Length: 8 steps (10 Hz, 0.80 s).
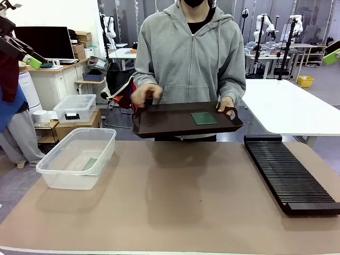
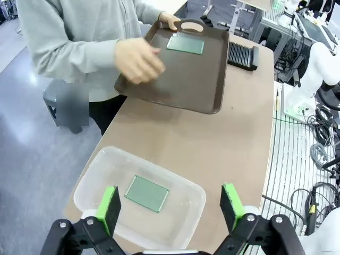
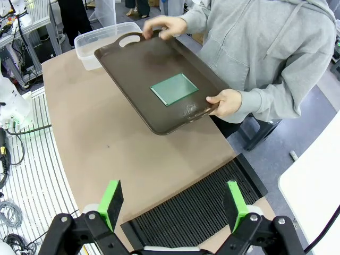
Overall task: Sort PCBs into racks and boxes based on the side picked up.
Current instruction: Pick up the Blank PCB handed by the Human.
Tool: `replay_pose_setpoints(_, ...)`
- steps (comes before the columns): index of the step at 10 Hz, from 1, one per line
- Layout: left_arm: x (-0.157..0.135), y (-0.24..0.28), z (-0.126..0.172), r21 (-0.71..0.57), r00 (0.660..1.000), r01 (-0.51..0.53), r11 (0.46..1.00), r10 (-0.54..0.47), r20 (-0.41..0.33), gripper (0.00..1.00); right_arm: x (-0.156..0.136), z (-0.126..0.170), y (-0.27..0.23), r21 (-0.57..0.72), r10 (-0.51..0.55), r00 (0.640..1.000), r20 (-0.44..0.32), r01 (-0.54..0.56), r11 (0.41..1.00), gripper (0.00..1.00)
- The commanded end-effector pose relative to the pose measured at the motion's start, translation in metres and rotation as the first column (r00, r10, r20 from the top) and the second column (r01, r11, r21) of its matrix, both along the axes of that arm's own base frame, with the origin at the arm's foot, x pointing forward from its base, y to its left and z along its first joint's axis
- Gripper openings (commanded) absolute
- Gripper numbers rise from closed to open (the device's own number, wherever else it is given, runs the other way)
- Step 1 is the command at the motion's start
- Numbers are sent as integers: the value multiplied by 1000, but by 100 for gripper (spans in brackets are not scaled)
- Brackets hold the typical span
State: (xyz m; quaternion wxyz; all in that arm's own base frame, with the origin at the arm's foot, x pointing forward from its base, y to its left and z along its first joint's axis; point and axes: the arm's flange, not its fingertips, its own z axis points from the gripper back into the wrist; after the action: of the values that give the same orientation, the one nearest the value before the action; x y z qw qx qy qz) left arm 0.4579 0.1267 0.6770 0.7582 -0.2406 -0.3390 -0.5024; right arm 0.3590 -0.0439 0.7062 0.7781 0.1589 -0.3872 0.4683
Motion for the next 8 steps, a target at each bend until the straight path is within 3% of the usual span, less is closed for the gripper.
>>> replay_pose_setpoints(1, 1, 0, 0, 17, 1000, 9, 1000, -9, -7, 100, 0, -1, 1, 10, 18, 1000, 0, -18, 1000, 100)
replay_pose_setpoints(8, 1, 0, 0, 17, 1000, 9, 1000, -9, -7, 100, 0, -1, 1, 10, 18, 1000, 0, -18, 1000, 100)
